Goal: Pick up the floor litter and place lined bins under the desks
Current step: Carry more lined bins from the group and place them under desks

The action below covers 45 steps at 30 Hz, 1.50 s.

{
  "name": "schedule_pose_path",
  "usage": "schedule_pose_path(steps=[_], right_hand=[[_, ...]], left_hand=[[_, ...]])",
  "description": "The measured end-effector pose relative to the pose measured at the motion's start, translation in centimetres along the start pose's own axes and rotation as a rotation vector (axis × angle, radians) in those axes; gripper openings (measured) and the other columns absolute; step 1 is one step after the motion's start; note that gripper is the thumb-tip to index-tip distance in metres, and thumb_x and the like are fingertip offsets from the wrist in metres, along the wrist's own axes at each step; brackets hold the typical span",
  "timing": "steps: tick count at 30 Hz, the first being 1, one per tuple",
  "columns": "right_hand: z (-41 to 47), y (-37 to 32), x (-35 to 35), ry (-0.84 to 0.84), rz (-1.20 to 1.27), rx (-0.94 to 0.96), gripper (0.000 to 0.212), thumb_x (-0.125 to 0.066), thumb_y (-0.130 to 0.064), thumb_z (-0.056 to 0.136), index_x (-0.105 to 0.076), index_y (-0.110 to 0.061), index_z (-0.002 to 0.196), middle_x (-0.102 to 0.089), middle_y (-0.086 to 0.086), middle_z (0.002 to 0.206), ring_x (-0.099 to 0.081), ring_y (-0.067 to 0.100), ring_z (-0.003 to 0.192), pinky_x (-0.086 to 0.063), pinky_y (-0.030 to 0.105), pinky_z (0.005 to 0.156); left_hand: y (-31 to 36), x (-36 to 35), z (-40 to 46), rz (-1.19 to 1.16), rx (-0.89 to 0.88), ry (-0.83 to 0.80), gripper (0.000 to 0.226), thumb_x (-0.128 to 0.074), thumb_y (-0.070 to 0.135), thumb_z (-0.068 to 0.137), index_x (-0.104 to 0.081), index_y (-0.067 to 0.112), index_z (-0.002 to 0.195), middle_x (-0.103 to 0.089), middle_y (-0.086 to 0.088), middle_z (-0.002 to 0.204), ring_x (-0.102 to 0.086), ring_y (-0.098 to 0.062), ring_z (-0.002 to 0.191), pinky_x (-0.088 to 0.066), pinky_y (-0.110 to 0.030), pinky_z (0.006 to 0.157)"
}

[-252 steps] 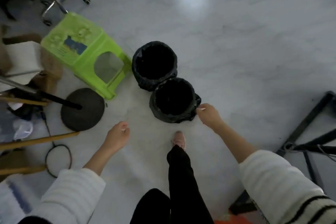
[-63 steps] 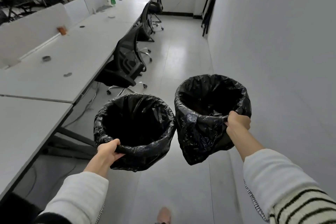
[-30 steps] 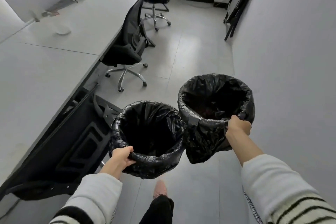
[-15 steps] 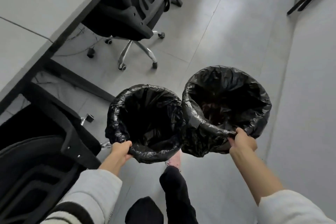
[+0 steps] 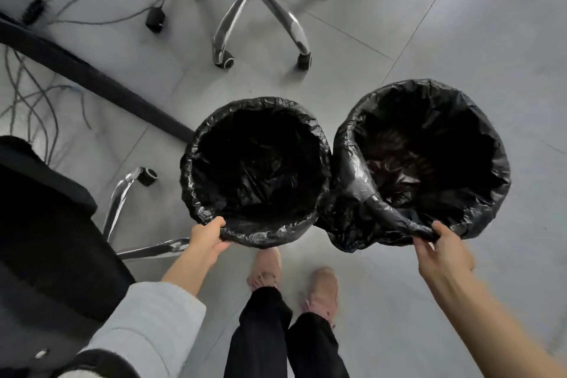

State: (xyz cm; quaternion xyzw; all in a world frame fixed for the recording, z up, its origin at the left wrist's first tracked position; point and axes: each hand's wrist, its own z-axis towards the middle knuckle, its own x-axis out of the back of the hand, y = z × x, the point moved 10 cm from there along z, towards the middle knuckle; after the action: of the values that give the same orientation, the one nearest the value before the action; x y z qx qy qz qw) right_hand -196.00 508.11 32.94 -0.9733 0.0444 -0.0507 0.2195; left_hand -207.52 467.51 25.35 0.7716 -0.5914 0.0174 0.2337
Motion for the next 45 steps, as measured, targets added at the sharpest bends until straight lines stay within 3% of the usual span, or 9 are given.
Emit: schedule_pose_path(steps=[3, 8, 11, 16, 21, 31, 34, 39, 45], right_hand=[[1.3, 1.9, -0.2, -0.001, -0.122, -0.017, 0.006, -0.052, -0.003, 0.093, -0.053, -0.007, 0.088, -0.059, 0.009, 0.112, -0.059, 0.010, 0.075, -0.055, 0.011, 0.059], [2.2, 3.1, 0.0, 0.030, -0.314, -0.007, 0.016, -0.055, -0.003, 0.091, -0.050, -0.008, 0.077, -0.059, 0.003, 0.083, -0.059, 0.013, 0.074, -0.056, 0.031, 0.082], [2.4, 3.3, -0.2, 0.018, -0.335, -0.016, 0.014, -0.055, -0.003, 0.091, -0.052, -0.009, 0.079, -0.059, 0.003, 0.085, -0.060, 0.014, 0.077, -0.060, 0.028, 0.065], [1.8, 2.9, -0.4, -0.001, -0.327, -0.003, 0.013, -0.054, -0.002, 0.092, -0.051, -0.009, 0.081, -0.060, 0.007, 0.105, -0.062, 0.020, 0.091, -0.051, 0.037, 0.095], [-0.8, 0.5, 1.0, -0.002, -0.363, 0.048, 0.013, -0.054, 0.000, 0.091, -0.055, -0.002, 0.104, -0.060, 0.005, 0.090, -0.061, 0.015, 0.076, -0.051, 0.036, 0.094], [-10.2, -14.5, 6.1, 0.089, -0.749, 0.342, 0.026, -0.060, -0.015, 0.085, -0.057, -0.008, 0.111, -0.065, 0.008, 0.102, -0.064, 0.025, 0.087, -0.055, 0.041, 0.084], [-13.6, -20.2, 5.0, 0.073, -0.911, 0.479, 0.031, -0.060, -0.021, 0.084, -0.060, -0.013, 0.114, -0.067, 0.004, 0.101, -0.062, 0.024, 0.088, -0.051, 0.036, 0.080], [-20.5, -31.3, 1.9, 0.015, -1.027, 0.653, 0.031, -0.060, -0.026, 0.082, -0.061, -0.017, 0.112, -0.064, -0.002, 0.096, -0.060, 0.022, 0.097, -0.046, 0.038, 0.093], [-25.2, -42.6, -4.9, -0.064, -0.992, 0.769, 0.030, -0.061, -0.025, 0.077, -0.064, -0.017, 0.106, -0.068, 0.002, 0.099, -0.062, 0.024, 0.096, -0.048, 0.037, 0.086]], left_hand=[[0.0, 0.1, 1.9, -0.099, 0.040, 0.005, 0.007, -0.044, -0.006, 0.089, -0.051, -0.005, 0.091, -0.058, -0.017, 0.089, -0.058, -0.022, 0.071, -0.054, -0.037, 0.072], [0.6, 0.7, 3.8, -0.214, 0.054, 0.075, 0.043, -0.041, -0.005, 0.091, -0.041, -0.004, 0.133, -0.055, -0.014, 0.102, -0.057, -0.020, 0.077, -0.046, -0.037, 0.081], [0.5, 0.3, 4.1, -0.266, 0.051, 0.110, 0.043, -0.041, -0.001, 0.093, -0.040, 0.000, 0.136, -0.057, -0.016, 0.110, -0.057, -0.021, 0.079, -0.047, -0.038, 0.086], [-1.5, -0.5, 3.0, -0.262, 0.131, 0.047, 0.046, -0.051, 0.024, 0.094, -0.041, 0.006, 0.136, -0.055, -0.012, 0.132, -0.059, -0.026, 0.101, -0.049, -0.038, 0.083], [-3.4, -1.2, -3.3, -0.057, 0.202, -0.058, 0.051, -0.047, 0.016, 0.096, -0.029, 0.003, 0.142, -0.037, -0.018, 0.145, -0.046, -0.034, 0.129, -0.043, -0.040, 0.101], [3.0, -10.1, -22.9, 0.549, -0.088, -0.388, 0.020, -0.044, 0.014, 0.097, -0.048, 0.011, 0.117, -0.059, -0.008, 0.092, -0.059, -0.022, 0.080, -0.049, -0.032, 0.074], [6.4, -13.8, -27.8, 0.640, -0.229, -0.438, 0.027, -0.040, 0.023, 0.099, -0.047, 0.015, 0.123, -0.049, -0.006, 0.110, -0.055, -0.019, 0.087, -0.047, -0.033, 0.077], [12.2, -21.8, -39.1, 0.775, -0.443, -0.549, 0.072, -0.048, 0.036, 0.095, -0.003, 0.027, 0.150, -0.031, -0.005, 0.147, -0.036, -0.024, 0.134, -0.033, -0.049, 0.109], [19.7, -31.1, -49.4, 0.779, -0.574, -0.628, 0.064, -0.052, 0.027, 0.094, -0.018, 0.023, 0.147, -0.049, -0.008, 0.130, -0.053, -0.023, 0.115, -0.050, -0.038, 0.084]])
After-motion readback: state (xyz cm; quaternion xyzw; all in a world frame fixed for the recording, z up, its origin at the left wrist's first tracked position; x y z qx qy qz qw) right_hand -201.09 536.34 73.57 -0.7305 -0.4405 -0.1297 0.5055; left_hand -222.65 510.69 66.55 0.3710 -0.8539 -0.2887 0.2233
